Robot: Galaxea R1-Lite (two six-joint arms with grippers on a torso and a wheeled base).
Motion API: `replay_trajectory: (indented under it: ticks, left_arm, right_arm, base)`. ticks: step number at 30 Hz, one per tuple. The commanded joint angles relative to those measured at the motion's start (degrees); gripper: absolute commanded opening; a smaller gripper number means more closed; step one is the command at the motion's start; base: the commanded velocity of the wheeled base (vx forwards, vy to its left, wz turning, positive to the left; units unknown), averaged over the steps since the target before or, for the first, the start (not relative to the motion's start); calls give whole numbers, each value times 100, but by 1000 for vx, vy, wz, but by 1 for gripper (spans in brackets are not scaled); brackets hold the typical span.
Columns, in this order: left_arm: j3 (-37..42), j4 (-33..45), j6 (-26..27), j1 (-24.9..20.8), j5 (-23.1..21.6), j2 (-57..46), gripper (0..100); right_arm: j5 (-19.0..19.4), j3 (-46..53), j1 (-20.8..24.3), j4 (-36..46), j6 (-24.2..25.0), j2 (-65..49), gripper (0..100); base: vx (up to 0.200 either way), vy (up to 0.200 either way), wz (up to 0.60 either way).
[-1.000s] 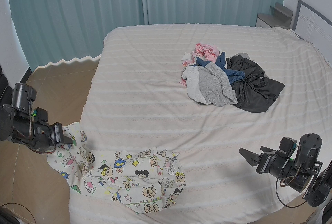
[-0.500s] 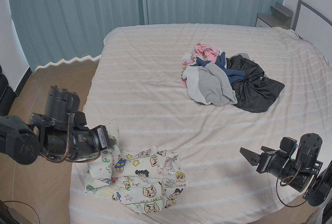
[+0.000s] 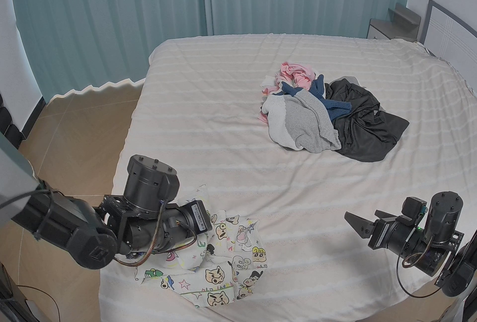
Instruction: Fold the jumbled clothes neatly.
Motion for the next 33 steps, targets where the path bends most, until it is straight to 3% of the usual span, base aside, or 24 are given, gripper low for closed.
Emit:
replay_trajectory:
  ticks: [1,9,10,18,26,32,33]
  left_arm:
    - [17,-183,-47,-165,94,477,0]
    - [34,-544,-64,-192,173,802,0]
    - [34,-544,-64,-218,173,802,100]
    - [34,-799,-55,-244,208,793,100]
    - [166,-1159,-64,19,630,547,100]
    - [738,-1177,-407,643,138,-675,100]
    - [861,-1168,-776,968,-240,-1176,100]
  right_arm:
    - [-2,101,11,-2,0,12,100]
    - [7,101,2,-2,0,12,100]
    - [7,101,2,-2,0,20,100]
    - [7,101,2,-2,0,20,100]
    - [7,101,11,-2,0,20,100]
    - [7,48,143,-20,159,-41,100]
    - [16,-127,292,-90,238,-67,100]
  base:
    - [0,0,0]
    - [0,0,0]
    - [0,0,0]
    - [0,0,0]
    - [0,0,0]
    - [0,0,0]
    - [0,0,0]
